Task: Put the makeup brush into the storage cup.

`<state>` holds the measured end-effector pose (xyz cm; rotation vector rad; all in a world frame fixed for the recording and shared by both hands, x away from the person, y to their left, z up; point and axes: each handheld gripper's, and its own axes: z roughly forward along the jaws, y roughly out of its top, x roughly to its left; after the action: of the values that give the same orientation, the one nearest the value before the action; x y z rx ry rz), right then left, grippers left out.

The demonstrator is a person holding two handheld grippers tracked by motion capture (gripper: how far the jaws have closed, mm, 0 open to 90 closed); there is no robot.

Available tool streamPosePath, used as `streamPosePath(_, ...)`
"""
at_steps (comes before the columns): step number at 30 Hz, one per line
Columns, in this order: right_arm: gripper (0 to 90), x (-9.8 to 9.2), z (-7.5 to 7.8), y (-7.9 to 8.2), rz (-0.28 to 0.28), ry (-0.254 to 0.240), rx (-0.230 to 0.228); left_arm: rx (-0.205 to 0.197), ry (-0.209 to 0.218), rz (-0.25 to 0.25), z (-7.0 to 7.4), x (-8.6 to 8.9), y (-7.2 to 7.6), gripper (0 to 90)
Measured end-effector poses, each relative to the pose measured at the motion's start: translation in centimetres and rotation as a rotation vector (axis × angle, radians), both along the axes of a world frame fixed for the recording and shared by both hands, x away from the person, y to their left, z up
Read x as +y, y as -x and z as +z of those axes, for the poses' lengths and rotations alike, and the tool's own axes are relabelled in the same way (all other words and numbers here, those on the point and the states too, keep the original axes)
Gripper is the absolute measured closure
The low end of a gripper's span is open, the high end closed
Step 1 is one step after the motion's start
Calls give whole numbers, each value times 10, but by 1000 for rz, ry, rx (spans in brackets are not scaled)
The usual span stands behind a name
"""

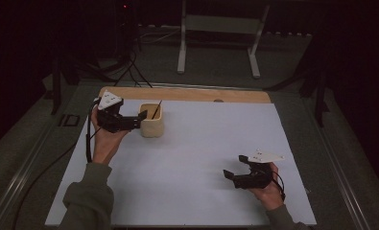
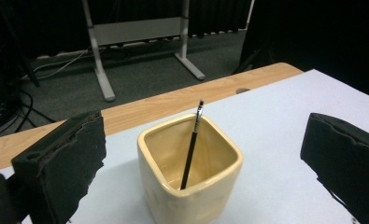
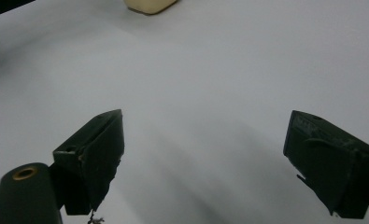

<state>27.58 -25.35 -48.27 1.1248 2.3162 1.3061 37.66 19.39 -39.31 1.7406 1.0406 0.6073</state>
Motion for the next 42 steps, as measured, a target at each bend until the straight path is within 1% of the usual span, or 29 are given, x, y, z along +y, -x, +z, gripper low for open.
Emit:
streamPosePath(2, 121, 0, 0, 0, 0, 0, 0, 0, -1, -16, 0, 1, 4, 12)
streamPosePath(5, 121, 0, 0, 0, 0, -1, -4, -1, 0, -26, 1, 3, 7, 12)
streamPosePath(7, 121, 0, 1, 0, 0, -2, -4, -6, -1, -37, 1, 5, 12, 12)
streamPosePath(14, 121, -1, 1, 0, -1, -2, -10, -9, -11, -55, -2, 10, 21, 12)
streamPosePath(17, 121, -1, 1, 0, -1, -2, -9, -14, -3, -60, -4, 14, 27, 12)
streamPosePath(24, 121, -2, 2, 0, -6, -5, -9, -16, -3, -75, -8, 17, 37, 12)
streamPosePath(25, 121, -3, 2, 0, -9, -9, -14, -16, 1, -78, -10, 19, 40, 12)
streamPosePath(27, 121, -4, 3, 0, -11, -11, -16, -17, 4, -78, -12, 20, 42, 12)
streamPosePath(28, 121, -4, 3, 0, -12, -12, -16, -14, 16, -77, -15, 22, 45, 12)
streamPosePath(29, 122, -5, 3, 0, -13, -12, -17, -12, 19, -78, -16, 23, 47, 12)
streamPosePath(30, 122, -5, 3, 0, -13, -12, -18, -12, 19, -78, -16, 23, 47, 12)
streamPosePath(34, 122, -6, 4, 0, -14, -12, -21, 4, 9, -83, -25, 26, 51, 12)
streamPosePath(36, 122, -7, 4, -1, -20, -15, -20, 9, 14, -83, -27, 27, 54, 12)
streamPosePath(37, 122, -8, 5, -1, -20, -16, -25, 9, 14, -83, -27, 27, 54, 12)
streamPosePath(42, 123, -17, 7, -2, -47, -29, -35, -6, 15, -85, -33, 29, 68, 12)
